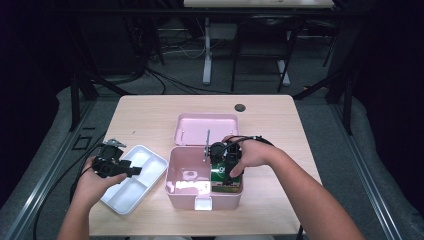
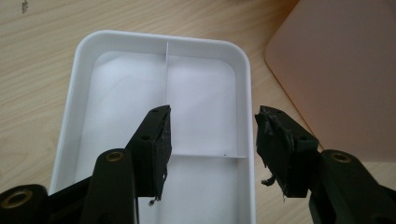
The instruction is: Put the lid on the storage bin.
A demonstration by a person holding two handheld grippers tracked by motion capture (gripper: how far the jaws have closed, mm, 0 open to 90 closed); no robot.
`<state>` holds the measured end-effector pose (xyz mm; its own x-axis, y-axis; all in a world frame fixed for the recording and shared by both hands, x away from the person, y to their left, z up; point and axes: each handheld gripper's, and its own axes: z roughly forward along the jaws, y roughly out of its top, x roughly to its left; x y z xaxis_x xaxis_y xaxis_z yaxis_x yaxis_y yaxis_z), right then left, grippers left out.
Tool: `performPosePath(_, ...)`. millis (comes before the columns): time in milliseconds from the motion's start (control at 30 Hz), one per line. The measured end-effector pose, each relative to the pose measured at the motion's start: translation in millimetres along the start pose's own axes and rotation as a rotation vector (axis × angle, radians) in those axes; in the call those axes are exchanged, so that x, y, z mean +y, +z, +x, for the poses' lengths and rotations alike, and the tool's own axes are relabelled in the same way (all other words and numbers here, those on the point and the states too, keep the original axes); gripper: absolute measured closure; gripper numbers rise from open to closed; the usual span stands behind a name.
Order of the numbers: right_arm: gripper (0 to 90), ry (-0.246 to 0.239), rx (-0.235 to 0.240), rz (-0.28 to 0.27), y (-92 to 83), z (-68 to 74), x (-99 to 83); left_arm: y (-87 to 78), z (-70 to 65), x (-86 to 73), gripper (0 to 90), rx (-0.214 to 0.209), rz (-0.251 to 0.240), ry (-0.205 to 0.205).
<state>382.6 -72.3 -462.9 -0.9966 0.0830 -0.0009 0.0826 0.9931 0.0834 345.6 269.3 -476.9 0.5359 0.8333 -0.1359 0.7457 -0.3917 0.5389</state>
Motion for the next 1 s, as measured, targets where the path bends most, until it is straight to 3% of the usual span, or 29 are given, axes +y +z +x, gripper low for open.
performPosePath(333,14.7,0.017,0.000,0.001,3.7,-0.5,-0.5,0.8,-0.5,0.1,45.6,0.000,-0.001,-0.001)
performPosePath(733,17.9,0.053,-0.015,-0.066,-19.5,1.6,-12.0,0.0,0.6,-0.9,45.6,0.001,-0.002,-0.004)
performPosePath(800,18.9,0.058,-0.036,-0.078,-23.5,3.4,-14.7,0.4,0.6,-1.0,45.6,0.002,-0.002,-0.005)
performPosePath(1000,23.1,0.073,-0.062,-0.071,-38.3,5.1,-20.6,1.1,1.7,-1.5,45.6,0.000,0.002,-0.007)
